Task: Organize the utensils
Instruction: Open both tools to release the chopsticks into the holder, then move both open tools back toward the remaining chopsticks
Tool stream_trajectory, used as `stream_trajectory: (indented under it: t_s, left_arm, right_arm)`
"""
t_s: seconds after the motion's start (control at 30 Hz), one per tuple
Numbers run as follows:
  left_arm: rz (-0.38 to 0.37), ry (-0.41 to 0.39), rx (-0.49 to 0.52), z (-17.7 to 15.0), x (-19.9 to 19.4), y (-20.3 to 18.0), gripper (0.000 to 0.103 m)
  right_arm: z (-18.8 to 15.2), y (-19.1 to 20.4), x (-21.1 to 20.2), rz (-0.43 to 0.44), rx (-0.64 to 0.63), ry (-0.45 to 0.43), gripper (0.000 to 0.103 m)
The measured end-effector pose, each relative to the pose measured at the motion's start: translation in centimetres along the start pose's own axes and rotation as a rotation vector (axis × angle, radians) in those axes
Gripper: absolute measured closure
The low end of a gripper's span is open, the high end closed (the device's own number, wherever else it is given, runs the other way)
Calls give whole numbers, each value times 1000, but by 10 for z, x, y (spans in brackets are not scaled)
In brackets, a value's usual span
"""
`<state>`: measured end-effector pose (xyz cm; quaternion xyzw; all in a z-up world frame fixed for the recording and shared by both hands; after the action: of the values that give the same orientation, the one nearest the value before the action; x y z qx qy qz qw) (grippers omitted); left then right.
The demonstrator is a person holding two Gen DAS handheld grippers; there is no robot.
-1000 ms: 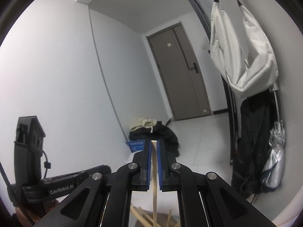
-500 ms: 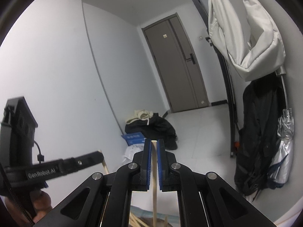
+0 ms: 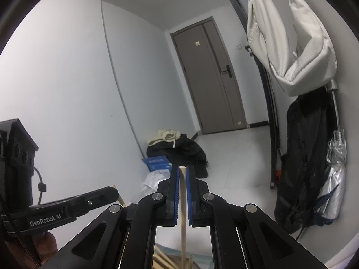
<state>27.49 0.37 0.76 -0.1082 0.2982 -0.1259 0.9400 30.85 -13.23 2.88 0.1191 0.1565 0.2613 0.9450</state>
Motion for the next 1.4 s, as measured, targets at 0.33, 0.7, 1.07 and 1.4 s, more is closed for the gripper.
stream_trajectory:
  t_s: [0.33,0.7,1.07,1.4]
  left_arm:
    - [-29,38,39,-30,-6,-9,102]
    - [27,130,71,-63,-10,-11,71]
    - [139,57,41,-76,-54,-5,37]
    - [274,-45,37,-92,-91,3,14]
  right_arm:
    - [-37,7,-3,39,-47,93,97]
    - [-91,8,-16,11,-14,244,95]
    - [-94,8,-90,-63,56,178,66]
    - [-103,31,-151,-105,6,111,49]
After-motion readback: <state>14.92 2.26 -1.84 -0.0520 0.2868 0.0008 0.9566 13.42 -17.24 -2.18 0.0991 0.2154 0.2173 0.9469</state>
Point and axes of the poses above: each gripper's, at about its wrist camera, not at the fingertips, and x roughly the way its jaws point, y to its left, z to its top, the point moved 7 cm from there along x, roughly the way its jaws point, and after that the axes turned 8 degrees about z, right-handed, at the moved point
